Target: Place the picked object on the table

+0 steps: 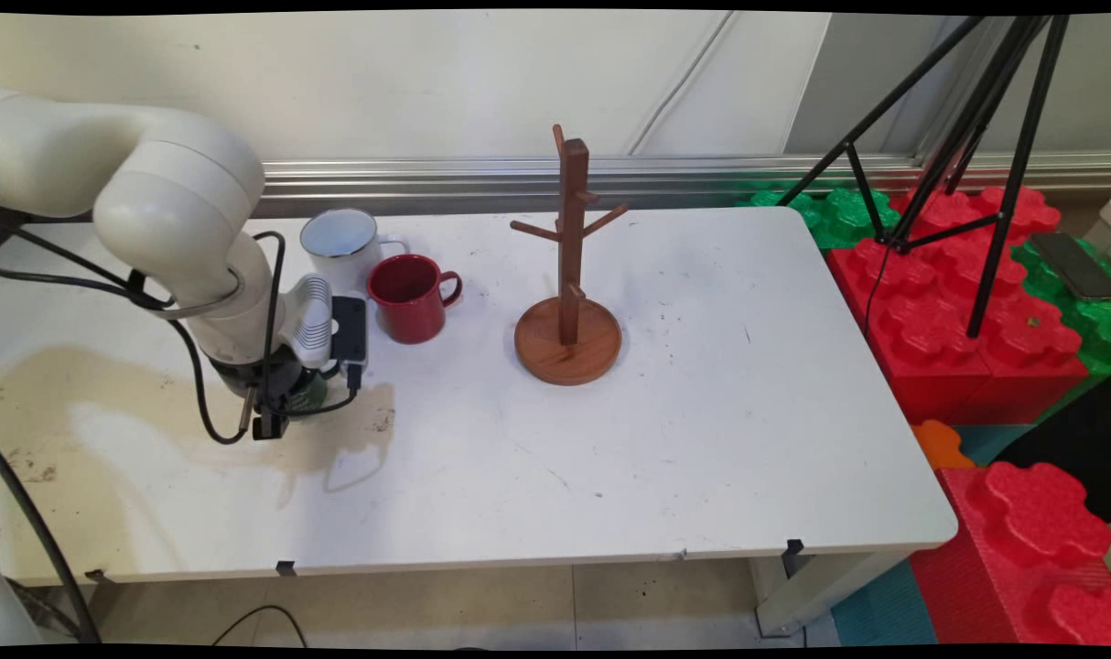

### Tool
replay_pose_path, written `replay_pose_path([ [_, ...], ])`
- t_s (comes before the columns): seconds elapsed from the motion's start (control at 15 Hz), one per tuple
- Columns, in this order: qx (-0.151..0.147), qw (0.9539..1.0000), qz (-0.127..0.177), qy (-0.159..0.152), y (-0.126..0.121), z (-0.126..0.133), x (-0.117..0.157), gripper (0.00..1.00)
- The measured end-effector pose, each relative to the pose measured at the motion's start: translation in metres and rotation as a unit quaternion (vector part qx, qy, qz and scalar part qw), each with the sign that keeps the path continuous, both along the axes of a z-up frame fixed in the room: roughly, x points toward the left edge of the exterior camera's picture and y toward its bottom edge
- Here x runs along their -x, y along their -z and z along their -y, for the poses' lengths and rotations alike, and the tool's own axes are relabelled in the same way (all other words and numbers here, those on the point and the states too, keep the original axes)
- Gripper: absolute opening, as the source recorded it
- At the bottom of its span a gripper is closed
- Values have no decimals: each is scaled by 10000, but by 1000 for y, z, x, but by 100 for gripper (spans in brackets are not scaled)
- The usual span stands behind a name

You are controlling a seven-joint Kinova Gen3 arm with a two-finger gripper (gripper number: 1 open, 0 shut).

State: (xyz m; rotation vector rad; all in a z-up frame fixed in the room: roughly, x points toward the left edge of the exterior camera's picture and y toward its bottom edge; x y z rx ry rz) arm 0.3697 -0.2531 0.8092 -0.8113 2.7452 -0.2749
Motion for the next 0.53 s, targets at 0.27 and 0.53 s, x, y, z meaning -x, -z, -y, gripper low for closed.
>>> replay_pose_path([
  [0.27,-91,9998,0,188,2,8,2,100],
  [0.53,-116,9993,2,366,-1,13,2,100],
])
